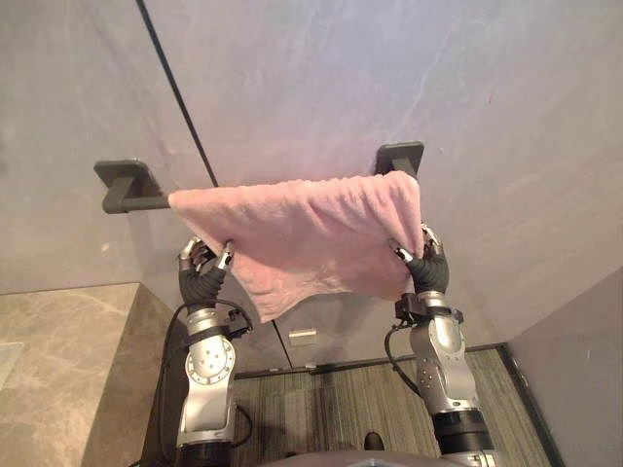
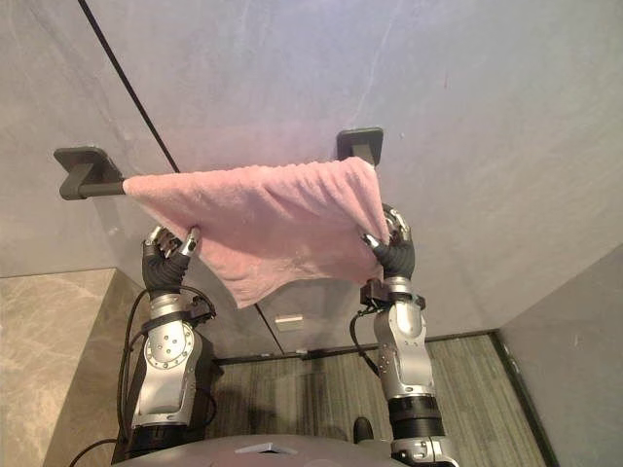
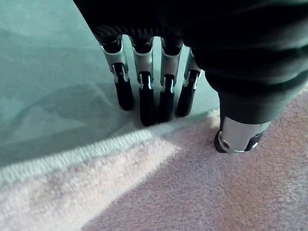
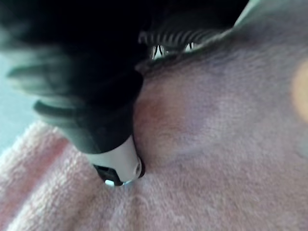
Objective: Organize washtable
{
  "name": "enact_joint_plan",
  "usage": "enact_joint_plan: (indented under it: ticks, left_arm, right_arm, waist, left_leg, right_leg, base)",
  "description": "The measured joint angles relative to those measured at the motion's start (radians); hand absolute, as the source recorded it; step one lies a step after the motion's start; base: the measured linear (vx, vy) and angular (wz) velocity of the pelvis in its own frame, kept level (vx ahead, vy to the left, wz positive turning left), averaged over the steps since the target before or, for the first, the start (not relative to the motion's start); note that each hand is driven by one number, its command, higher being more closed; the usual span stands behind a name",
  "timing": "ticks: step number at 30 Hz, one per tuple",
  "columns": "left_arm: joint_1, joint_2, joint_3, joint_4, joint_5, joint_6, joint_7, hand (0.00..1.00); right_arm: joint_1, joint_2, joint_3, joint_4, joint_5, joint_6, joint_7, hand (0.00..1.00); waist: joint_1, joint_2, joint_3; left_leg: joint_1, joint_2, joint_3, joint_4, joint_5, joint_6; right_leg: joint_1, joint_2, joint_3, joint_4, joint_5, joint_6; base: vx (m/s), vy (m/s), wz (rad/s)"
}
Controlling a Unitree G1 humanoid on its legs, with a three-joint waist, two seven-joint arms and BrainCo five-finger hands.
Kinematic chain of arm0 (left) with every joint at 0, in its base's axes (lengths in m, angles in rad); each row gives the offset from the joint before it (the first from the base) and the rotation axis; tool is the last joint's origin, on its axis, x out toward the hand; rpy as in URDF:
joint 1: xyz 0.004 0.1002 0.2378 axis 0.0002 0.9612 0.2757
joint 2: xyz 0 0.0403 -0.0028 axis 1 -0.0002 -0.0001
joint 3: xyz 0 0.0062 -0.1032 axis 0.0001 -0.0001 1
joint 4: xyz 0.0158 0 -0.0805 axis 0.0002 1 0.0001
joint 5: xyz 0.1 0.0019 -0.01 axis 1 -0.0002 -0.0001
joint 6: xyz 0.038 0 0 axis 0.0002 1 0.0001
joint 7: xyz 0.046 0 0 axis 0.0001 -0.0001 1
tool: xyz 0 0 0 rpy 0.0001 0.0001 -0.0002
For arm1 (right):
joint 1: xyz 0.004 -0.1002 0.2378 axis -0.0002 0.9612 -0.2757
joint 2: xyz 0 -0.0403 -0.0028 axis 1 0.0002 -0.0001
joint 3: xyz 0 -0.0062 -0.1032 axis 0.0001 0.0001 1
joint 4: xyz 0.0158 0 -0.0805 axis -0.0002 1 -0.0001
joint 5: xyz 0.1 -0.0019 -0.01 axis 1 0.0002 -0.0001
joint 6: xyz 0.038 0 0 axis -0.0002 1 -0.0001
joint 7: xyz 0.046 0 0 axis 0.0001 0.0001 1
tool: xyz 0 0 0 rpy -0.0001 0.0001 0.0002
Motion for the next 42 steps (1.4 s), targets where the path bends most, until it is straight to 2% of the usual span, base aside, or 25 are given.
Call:
enact_joint_plan:
  ticks: [10, 14, 18, 21, 23, 24, 26, 29, 30, 32, 33, 35, 36, 38, 40, 42]
  left_arm:
    - [0.112, -0.001, -0.031, -0.005, 0.001, -0.005, -0.027, 0.00]
    - [0.211, -0.014, 0.017, -0.002, -0.005, -0.005, -0.044, 0.00]
    - [0.271, -0.025, 0.139, 0.065, -0.111, -0.007, -0.059, 0.00]
    - [0.299, -0.008, 0.189, 0.129, -0.255, -0.016, -0.116, 0.00]
    - [0.325, 0.033, 0.180, 0.149, -0.360, -0.027, -0.221, 0.00]
    - [0.344, 0.076, 0.176, 0.159, -0.435, -0.032, -0.318, 0.00]
    - [0.355, 0.109, 0.176, 0.169, -0.496, -0.036, -0.381, 0.00]
    - [0.354, 0.190, 0.178, 0.243, -0.709, -0.034, -0.537, 0.00]
    - [0.355, 0.201, 0.177, 0.252, -0.733, -0.032, -0.558, 0.00]
    - [0.356, 0.243, 0.164, 0.267, -0.887, -0.003, -0.690, 0.00]
    - [0.359, 0.260, 0.154, 0.266, -0.914, 0.006, -0.723, 0.00]
    - [0.368, 0.345, 0.084, 0.262, -0.996, 0.040, -0.879, 0.00]
    - [0.368, 0.366, 0.062, 0.258, -1.011, 0.048, -0.907, 0.00]
    - [0.352, 0.443, -0.014, 0.245, -1.049, 0.088, -1.023, 0.00]
    - [0.338, 0.502, -0.054, 0.224, -1.051, 0.103, -1.080, 0.00]
    - [0.330, 0.557, -0.077, 0.187, -1.071, 0.137, -1.144, 0.00]
  right_arm:
    - [0.136, -0.016, 0.017, -0.129, 0.018, -0.017, 0.017, 0.00]
    - [0.264, -0.030, -0.021, -0.148, 0.018, -0.013, 0.037, 0.00]
    - [0.357, -0.041, -0.079, -0.148, 0.017, -0.004, 0.044, 0.00]
    - [0.399, -0.060, -0.089, -0.148, 0.017, -0.001, 0.074, 0.00]
    - [0.411, -0.086, -0.085, -0.147, 0.017, 0.000, 0.116, 0.00]
    - [0.419, -0.106, -0.076, -0.145, 0.019, 0.000, 0.159, 0.00]
    - [0.435, -0.128, -0.065, -0.144, 0.036, -0.001, 0.197, 0.00]
    - [0.453, -0.188, -0.056, -0.085, 0.097, -0.001, 0.288, 0.00]
    - [0.455, -0.202, -0.056, -0.065, 0.098, -0.001, 0.302, 0.00]
    - [0.471, -0.283, -0.038, -0.010, 0.115, 0.018, 0.383, 0.00]
    - [0.475, -0.310, -0.022, 0.002, 0.133, 0.020, 0.405, 0.00]
    - [0.471, -0.407, 0.035, 0.032, 0.177, 0.036, 0.500, 0.00]
    - [0.465, -0.431, 0.056, 0.035, 0.178, 0.037, 0.517, 0.00]
    - [0.409, -0.514, 0.151, 0.058, 0.177, 0.042, 0.590, 0.00]
    - [0.373, -0.552, 0.213, 0.059, 0.176, 0.042, 0.627, 0.00]
    - [0.338, -0.583, 0.265, 0.059, 0.173, 0.042, 0.659, 0.00]
  waist:
    - [-0.001, 0.001, 0.001]
    - [-0.001, 0.003, 0.003]
    - [-0.002, 0.012, 0.014]
    - [-0.002, 0.013, 0.016]
    - [-0.002, 0.011, 0.019]
    - [-0.002, 0.008, 0.021]
    - [-0.002, 0.007, 0.022]
    - [-0.002, 0.007, 0.021]
    - [-0.002, 0.006, 0.020]
    - [-0.002, 0.004, 0.020]
    - [-0.002, 0.004, 0.020]
    - [-0.002, 0.005, 0.019]
    - [-0.002, 0.005, 0.019]
    - [-0.003, 0.003, 0.017]
    - [-0.004, -0.001, 0.014]
    - [-0.003, -0.004, 0.012]
  left_leg:
    - [-0.008, 0.001, 0.007, 0.023, -0.020, 0.002]
    - [-0.023, 0.002, 0.005, 0.030, -0.026, 0.002]
    - [-0.028, 0.002, 0.003, 0.030, -0.027, 0.002]
    - [-0.031, 0.002, -0.002, 0.032, -0.027, 0.001]
    - [-0.033, 0.002, -0.003, 0.035, -0.028, 0.001]
    - [-0.035, 0.002, -0.005, 0.039, -0.030, 0.000]
    - [-0.035, 0.002, -0.006, 0.039, -0.030, 0.000]
    - [-0.037, 0.002, -0.014, 0.044, -0.030, 0.000]
    - [-0.037, 0.002, -0.016, 0.045, -0.030, 0.000]
    - [-0.039, 0.002, -0.026, 0.053, -0.030, 0.000]
    - [-0.040, 0.002, -0.027, 0.055, -0.030, 0.000]
    - [-0.037, 0.002, -0.029, 0.061, -0.031, 0.000]
    - [-0.037, 0.002, -0.030, 0.063, -0.031, 0.000]
    - [-0.037, 0.002, -0.032, 0.073, -0.030, -0.001]
    - [-0.045, 0.002, -0.035, 0.075, -0.030, -0.001]
    - [-0.047, 0.002, -0.037, 0.074, -0.030, -0.002]
  right_leg:
    - [0.000, 0.001, 0.008, -0.004, 0.000, 0.000]
    - [-0.003, 0.001, 0.006, -0.009, 0.000, 0.000]
    - [-0.003, 0.000, 0.003, -0.013, 0.000, 0.000]
    - [-0.003, 0.000, 0.000, -0.014, 0.000, 0.000]
    - [-0.003, -0.001, -0.002, -0.014, -0.001, 0.000]
    - [-0.003, -0.001, -0.004, -0.014, -0.001, 0.000]
    - [-0.002, -0.001, -0.004, -0.014, -0.001, 0.000]
    - [0.001, -0.002, -0.013, -0.013, -0.002, -0.001]
    - [0.001, -0.002, -0.015, -0.012, -0.002, -0.001]
    - [0.001, -0.003, -0.026, -0.009, -0.004, -0.002]
    - [0.000, -0.003, -0.027, -0.005, -0.006, -0.002]
    - [0.000, -0.003, -0.030, 0.012, -0.014, -0.004]
    - [0.000, -0.003, -0.030, 0.013, -0.014, -0.004]
    - [0.001, -0.003, -0.030, 0.018, -0.014, -0.004]
    - [0.002, -0.003, -0.028, 0.018, -0.014, -0.004]
    - [0.002, -0.003, -0.026, 0.017, -0.013, -0.004]
  base:
    - [0.00, 0.000, -0.03]
    - [0.00, 0.000, 0.00]
    - [0.00, 0.000, 0.00]
    - [0.00, -0.002, 0.01]
    - [-0.01, 0.002, 0.03]
    - [0.00, 0.000, 0.00]
    - [0.00, 0.000, 0.00]
    - [0.00, -0.001, 0.06]
    - [0.00, -0.005, 0.12]
    - [-0.01, -0.005, 0.14]
    - [-0.02, -0.004, 0.10]
    - [-0.03, -0.001, 0.04]
    - [-0.04, 0.004, 0.00]
    - [-0.07, 0.007, -0.01]
    - [-0.08, 0.006, 0.02]
    - [-0.05, 0.004, 0.03]
